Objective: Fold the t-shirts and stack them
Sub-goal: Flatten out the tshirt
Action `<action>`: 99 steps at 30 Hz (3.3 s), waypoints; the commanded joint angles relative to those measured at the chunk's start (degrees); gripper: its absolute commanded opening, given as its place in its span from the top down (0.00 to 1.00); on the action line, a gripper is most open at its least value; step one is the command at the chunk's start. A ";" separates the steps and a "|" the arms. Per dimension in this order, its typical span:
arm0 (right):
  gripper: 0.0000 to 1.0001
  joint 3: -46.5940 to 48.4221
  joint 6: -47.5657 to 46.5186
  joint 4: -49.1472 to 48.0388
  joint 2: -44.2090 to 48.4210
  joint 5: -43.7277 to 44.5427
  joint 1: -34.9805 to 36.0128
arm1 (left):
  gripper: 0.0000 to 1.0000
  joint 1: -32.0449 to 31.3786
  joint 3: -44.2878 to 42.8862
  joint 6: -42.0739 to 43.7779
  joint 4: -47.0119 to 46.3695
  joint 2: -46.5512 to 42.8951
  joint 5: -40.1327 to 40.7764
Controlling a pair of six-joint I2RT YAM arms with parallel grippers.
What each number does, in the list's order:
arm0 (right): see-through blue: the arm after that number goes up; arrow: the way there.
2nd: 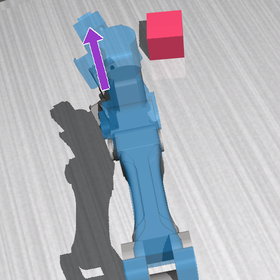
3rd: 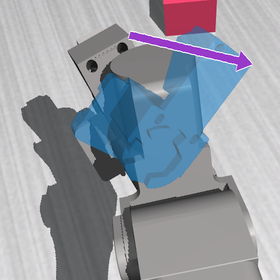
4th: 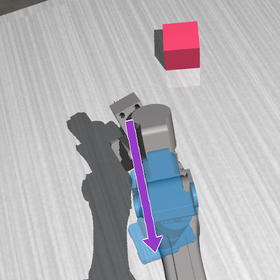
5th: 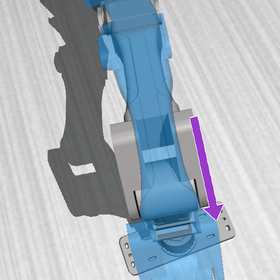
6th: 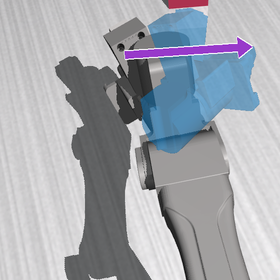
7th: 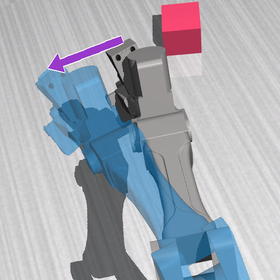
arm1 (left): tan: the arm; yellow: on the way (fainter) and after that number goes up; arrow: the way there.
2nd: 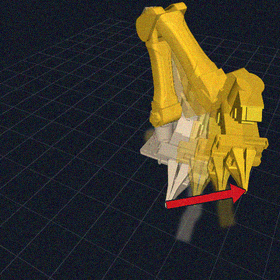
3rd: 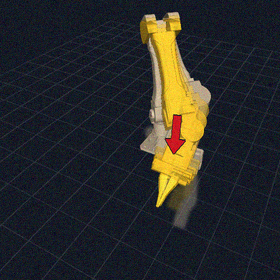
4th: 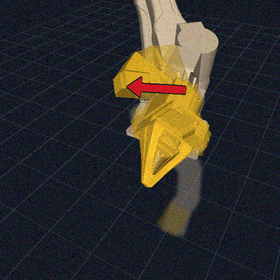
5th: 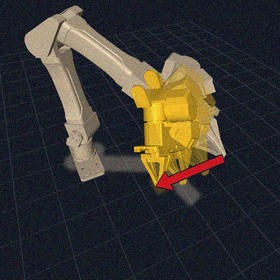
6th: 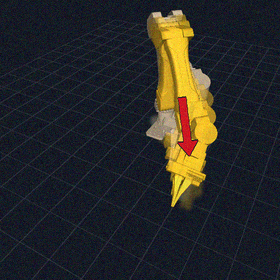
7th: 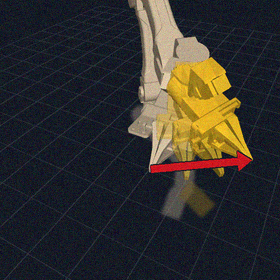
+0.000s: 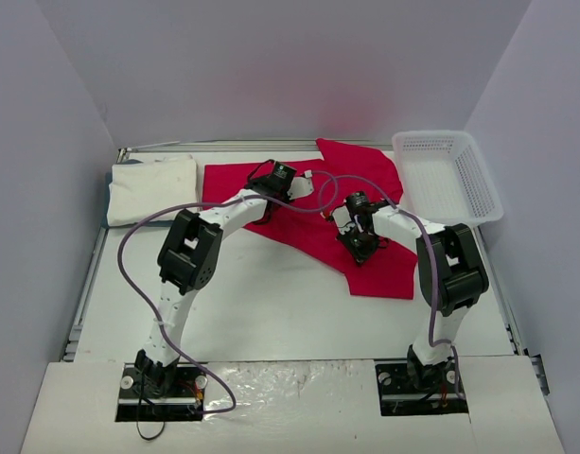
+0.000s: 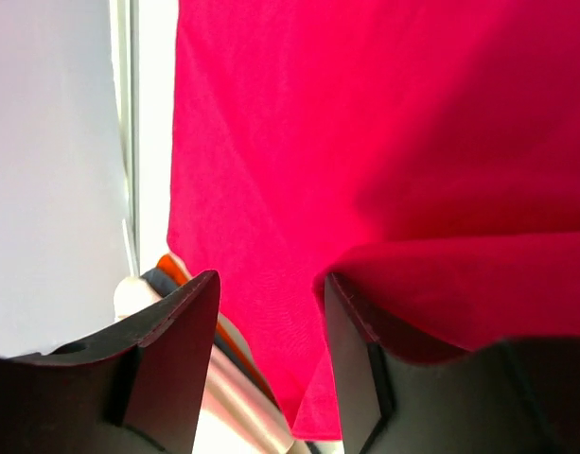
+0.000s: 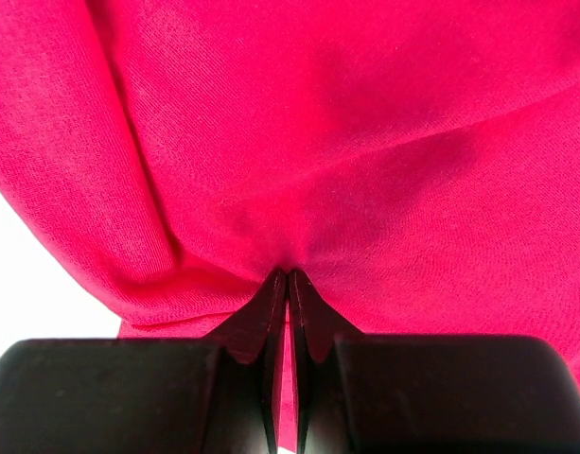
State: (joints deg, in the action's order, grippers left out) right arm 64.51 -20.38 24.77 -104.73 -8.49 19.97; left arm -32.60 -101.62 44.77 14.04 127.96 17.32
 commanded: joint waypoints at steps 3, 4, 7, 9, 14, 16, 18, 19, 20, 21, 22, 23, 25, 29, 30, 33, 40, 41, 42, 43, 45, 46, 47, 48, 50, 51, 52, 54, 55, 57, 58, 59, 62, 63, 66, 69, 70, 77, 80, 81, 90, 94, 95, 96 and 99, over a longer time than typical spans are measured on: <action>1.00 -3.43 -1.15 -0.96 -5.58 3.57 0.07 | 0.51 1.49 -0.95 -5.90 4.14 -6.67 4.39; 1.00 -3.34 -1.15 -1.04 -5.23 3.57 0.16 | 0.48 1.57 0.53 -6.97 4.93 -7.54 3.95; 1.00 -3.60 -1.15 -1.04 -4.70 3.48 0.16 | 0.35 2.19 4.57 -11.19 5.82 -11.32 1.93; 1.00 -3.60 -1.15 -1.04 -4.52 3.48 0.25 | 0.29 2.37 6.60 -13.04 5.82 -13.52 2.10; 1.00 -3.78 -1.15 -1.22 -4.78 3.83 0.42 | 0.27 2.80 11.26 -17.16 9.23 -18.09 4.21; 1.00 -3.95 -1.15 -1.31 -4.96 4.45 0.51 | 0.27 3.33 13.45 -19.45 12.04 -21.50 -0.25; 1.00 -4.04 -1.15 -1.31 -5.14 4.62 0.60 | 0.27 3.77 15.39 -20.34 13.11 -23.63 -6.56; 1.00 -3.95 -1.15 -1.31 -5.14 4.71 0.69 | 0.28 3.95 16.45 -20.86 13.29 -25.20 -8.08; 1.00 -4.04 -1.06 -1.40 -5.22 4.71 0.69 | 0.30 4.03 17.24 -21.39 13.64 -25.65 -9.92; 1.00 -4.04 -1.06 -1.40 -5.40 4.80 0.69 | 0.32 4.04 19.16 -21.48 13.73 -26.09 -13.42; 1.00 -4.04 -1.06 -1.40 -5.49 5.06 0.69 | 0.35 4.04 19.88 -21.66 13.99 -26.44 -15.19; 1.00 -4.04 -1.06 -1.48 -5.57 5.24 0.69 | 0.41 4.12 20.32 -22.53 14.52 -26.53 -17.04; 1.00 -4.13 -0.98 -1.57 -5.92 5.76 0.69 | 0.43 4.12 21.64 -22.97 14.52 -26.71 -21.60; 1.00 -3.96 -0.89 -1.66 -6.54 5.94 0.78 | 0.51 4.04 23.49 -23.24 13.47 -26.01 -26.63; 1.00 -4.04 -0.89 -1.66 -6.80 6.03 0.78 | 0.56 4.12 23.49 -23.15 13.64 -25.66 -27.51; 1.00 -4.04 -0.89 -1.57 -6.98 6.21 0.78 | 0.56 4.04 23.31 -23.42 13.03 -23.03 -28.48; 1.00 -4.13 -0.89 -1.66 -7.07 6.29 0.78 | 0.53 4.04 22.87 -24.21 7.59 -19.51 -24.27; 1.00 -4.13 -0.97 -1.57 -7.16 6.29 0.78 | 0.53 4.04 22.70 -24.29 7.06 -19.16 -23.57; 1.00 -4.13 -0.89 -1.57 -7.16 6.29 0.78 | 0.53 4.12 22.52 -24.38 6.53 -18.46 -22.60; 1.00 -4.13 -0.97 -1.66 -7.16 6.29 0.78 | 0.53 4.12 22.35 -24.30 5.83 -18.19 -22.25; 1.00 -4.22 -1.06 -1.57 -7.16 6.38 0.78 | 0.53 4.12 21.65 -24.38 5.21 -17.40 -21.37; 1.00 -4.30 -1.06 -1.66 -7.16 6.38 0.78 | 0.53 4.12 21.56 -24.38 4.60 -17.31 -20.84; 1.00 -4.31 -1.06 -1.57 -7.24 6.47 0.78 | 0.53 4.12 21.38 -24.64 4.24 -17.22 -20.58; 1.00 -4.31 -1.06 -1.66 -7.25 6.56 0.86 | 0.53 4.12 20.94 -24.73 3.98 -17.22 -20.57; 1.00 -4.31 -1.15 -1.57 -7.42 6.65 0.78 | 0.53 4.12 20.50 -24.73 3.71 -17.13 -20.14; 1.00 -4.31 -1.15 -1.57 -7.42 6.82 0.78 | 0.54 4.12 19.89 -24.73 3.54 -17.13 -19.79; 1.00 -4.31 -1.24 -1.57 -7.42 6.91 0.78 | 0.53 4.12 19.71 -24.82 3.36 -17.04 -19.26; 1.00 -4.31 -1.24 -1.57 -7.51 6.91 0.86 | 0.53 4.12 18.92 -24.73 3.01 -16.70 -19.08; 1.00 -4.39 -1.24 -1.57 -7.60 7.08 0.95 | 0.53 4.12 18.74 -24.47 2.83 -16.52 -18.38; 1.00 -4.31 -1.24 -1.66 -7.68 7.26 1.04 | 0.53 4.12 18.22 -24.30 2.74 -15.99 -18.29; 1.00 -4.39 -1.24 -1.66 -7.68 7.35 1.04 | 0.54 4.12 17.61 -24.21 2.57 -15.73 -18.03; 1.00 -4.48 -1.24 -1.66 -7.77 7.35 1.04 | 0.53 4.12 17.17 -24.21 2.66 -15.12 -17.85; 1.00 -4.48 -1.24 -1.66 -7.95 7.44 1.04 | 0.54 4.12 16.02 -24.03 2.30 -13.88 -17.85; 1.00 -4.48 -1.24 -1.66 -7.95 7.44 1.04 | 0.53 4.12 15.76 -24.03 2.30 -13.44 -17.85; 1.00 -4.48 -1.33 -1.57 -8.12 7.52 1.04 | 0.53 4.12 14.97 -23.86 2.22 -12.13 -17.85; 1.00 -4.48 -1.33 -1.66 -8.47 7.79 1.04 | 0.53 4.12 14.35 -23.68 2.31 -10.89 -17.85; 1.00 -4.39 -1.33 -1.66 -8.65 7.96 1.04 | 0.53 4.21 14.09 -23.51 2.57 -10.63 -17.94; 1.00 -4.48 -1.24 -1.75 -8.30 8.05 1.04 | 0.53 4.21 13.29 -22.36 1.87 -10.45 -14.95; 1.00 -4.48 -1.24 -1.75 -8.30 8.31 1.04 | 0.53 4.21 13.03 -21.92 1.08 -10.71 -14.07; 1.00 -4.39 -1.15 -1.83 -8.30 8.32 1.04 | 0.53 4.21 12.94 -21.66 0.99 -10.72 -13.98; 1.00 -4.57 -1.15 -2.01 -8.56 8.32 0.95 | 0.54 4.39 10.84 -19.82 1.60 -8.26 -13.19; 1.00 -4.57 -1.06 -2.01 -8.56 9.90 0.95 | 0.63 5.00 9.52 -19.55 2.39 -6.94 -12.93; 1.00 -4.57 -1.06 -2.10 -8.56 9.90 0.95 | 0.65 5.09 8.99 -19.46 2.91 -6.50 -12.84; 1.00 -4.66 -1.06 -2.10 -8.65 9.98 0.95 | 0.67 5.18 8.64 -19.29 3.27 -6.24 -12.75; 1.00 -4.66 -1.06 -2.10 -8.83 10.16 0.95 | 0.78 5.35 8.37 -18.67 3.62 -5.79 -11.70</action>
State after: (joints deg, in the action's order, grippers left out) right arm 64.62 -20.64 23.86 -106.13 -1.65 21.54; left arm -27.99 -90.45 25.02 16.47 122.52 3.66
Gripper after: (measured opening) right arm 0.005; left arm 0.232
